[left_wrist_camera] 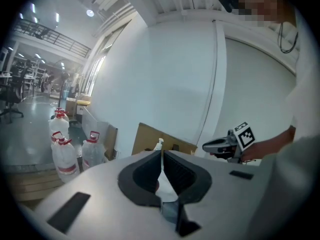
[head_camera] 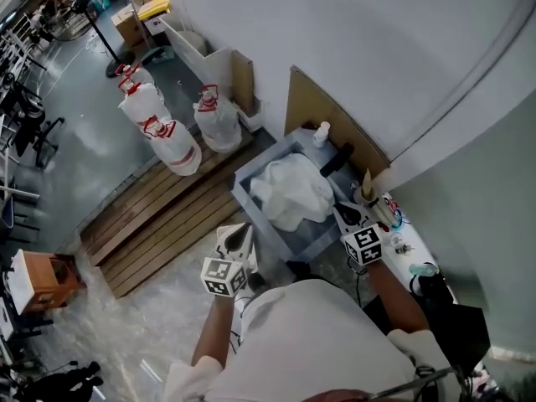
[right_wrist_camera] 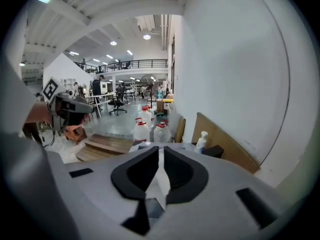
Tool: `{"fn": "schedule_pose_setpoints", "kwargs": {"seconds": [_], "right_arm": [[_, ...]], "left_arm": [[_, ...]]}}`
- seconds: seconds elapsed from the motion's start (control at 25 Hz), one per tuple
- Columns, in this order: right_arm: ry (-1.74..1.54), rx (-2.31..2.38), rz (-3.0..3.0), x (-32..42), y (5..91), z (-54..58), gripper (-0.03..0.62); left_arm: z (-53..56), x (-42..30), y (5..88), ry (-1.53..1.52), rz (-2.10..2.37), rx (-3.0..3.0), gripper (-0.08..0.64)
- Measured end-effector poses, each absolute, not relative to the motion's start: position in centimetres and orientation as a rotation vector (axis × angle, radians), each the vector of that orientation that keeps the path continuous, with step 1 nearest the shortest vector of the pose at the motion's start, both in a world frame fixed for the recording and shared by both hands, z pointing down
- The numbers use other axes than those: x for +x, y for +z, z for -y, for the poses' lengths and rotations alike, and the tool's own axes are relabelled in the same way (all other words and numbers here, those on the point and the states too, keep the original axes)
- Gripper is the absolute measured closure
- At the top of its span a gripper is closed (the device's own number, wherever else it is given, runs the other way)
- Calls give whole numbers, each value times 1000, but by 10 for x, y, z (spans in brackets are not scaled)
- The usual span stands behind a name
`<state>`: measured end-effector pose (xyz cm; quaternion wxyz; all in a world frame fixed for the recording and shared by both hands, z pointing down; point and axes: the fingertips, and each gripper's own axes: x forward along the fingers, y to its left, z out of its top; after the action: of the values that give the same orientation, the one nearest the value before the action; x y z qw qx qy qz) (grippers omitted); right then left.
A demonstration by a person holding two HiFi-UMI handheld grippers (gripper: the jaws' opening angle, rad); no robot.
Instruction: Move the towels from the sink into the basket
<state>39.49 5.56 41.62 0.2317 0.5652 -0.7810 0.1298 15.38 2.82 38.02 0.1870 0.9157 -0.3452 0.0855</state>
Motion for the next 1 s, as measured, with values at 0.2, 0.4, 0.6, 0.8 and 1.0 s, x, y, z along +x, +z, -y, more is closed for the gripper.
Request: {"fn": "schedule_pose_setpoints", "kwargs": {"seconds": [0.2, 0.4, 0.6, 0.8, 1.0], "right_arm": [[470, 1466, 2053, 404, 502, -29, 462], [612, 1421, 1937, 425, 598, 0, 353], [747, 1377, 1798, 435, 684, 27, 209], [912, 1382, 1624, 446, 753, 46, 143], [1066, 1480, 1429, 470, 809, 58, 57]], "left_arm": [[-35, 172, 409, 301, 953, 2526, 543], [-40, 195, 439, 352, 938, 2481, 543], [-41, 207, 464, 375, 936, 2431, 543], [-40, 211, 494, 399, 947, 2384, 543], [-35, 197, 517, 419, 1001, 2343, 543]]}}
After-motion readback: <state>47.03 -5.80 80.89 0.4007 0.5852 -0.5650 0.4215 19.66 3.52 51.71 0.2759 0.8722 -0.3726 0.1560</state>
